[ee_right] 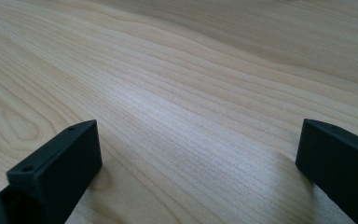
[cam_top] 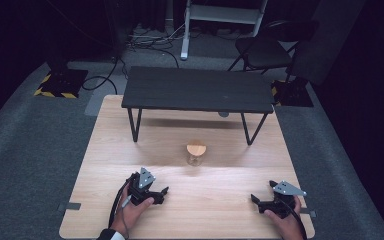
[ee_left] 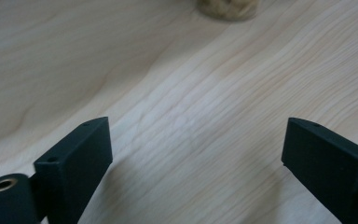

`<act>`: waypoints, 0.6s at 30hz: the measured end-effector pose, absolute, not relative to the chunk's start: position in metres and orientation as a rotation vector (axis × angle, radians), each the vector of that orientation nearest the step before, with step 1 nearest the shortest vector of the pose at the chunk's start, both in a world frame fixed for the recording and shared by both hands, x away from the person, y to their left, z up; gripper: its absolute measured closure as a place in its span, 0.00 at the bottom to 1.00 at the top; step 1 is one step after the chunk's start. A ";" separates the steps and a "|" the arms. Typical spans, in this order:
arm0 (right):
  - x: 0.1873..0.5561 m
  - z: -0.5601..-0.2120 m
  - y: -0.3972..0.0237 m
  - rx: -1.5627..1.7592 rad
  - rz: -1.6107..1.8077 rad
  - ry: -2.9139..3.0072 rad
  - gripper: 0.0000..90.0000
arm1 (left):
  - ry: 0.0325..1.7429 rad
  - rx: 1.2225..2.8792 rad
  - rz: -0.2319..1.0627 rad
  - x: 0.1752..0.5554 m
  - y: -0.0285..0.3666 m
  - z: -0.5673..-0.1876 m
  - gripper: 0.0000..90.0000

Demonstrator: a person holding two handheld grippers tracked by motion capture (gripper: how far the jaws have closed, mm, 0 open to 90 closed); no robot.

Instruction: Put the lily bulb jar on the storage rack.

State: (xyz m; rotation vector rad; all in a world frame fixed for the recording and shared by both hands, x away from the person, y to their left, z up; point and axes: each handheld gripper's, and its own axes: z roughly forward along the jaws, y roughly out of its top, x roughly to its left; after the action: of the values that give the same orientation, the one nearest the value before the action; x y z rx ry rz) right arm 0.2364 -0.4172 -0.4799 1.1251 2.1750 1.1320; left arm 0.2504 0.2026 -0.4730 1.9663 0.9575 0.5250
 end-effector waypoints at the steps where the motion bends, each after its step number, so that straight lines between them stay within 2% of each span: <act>1: 0.236 -0.480 -0.417 1.125 1.133 2.176 0.00 | 0.935 1.961 0.538 0.250 0.202 -0.472 0.08; 7: 0.236 -0.480 -0.418 1.121 1.134 2.178 0.00 | 0.893 1.948 0.498 0.265 0.197 -0.462 0.02; 18: 0.237 -0.480 -0.418 1.117 1.135 2.181 0.00 | 0.820 1.992 0.497 0.292 0.176 -0.436 0.03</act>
State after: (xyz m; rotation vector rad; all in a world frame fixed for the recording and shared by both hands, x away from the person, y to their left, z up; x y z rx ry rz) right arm 0.2366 -0.4178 -0.4800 1.1174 2.1811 1.1354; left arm 0.2920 0.1762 -0.4361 1.9921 0.8196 0.4973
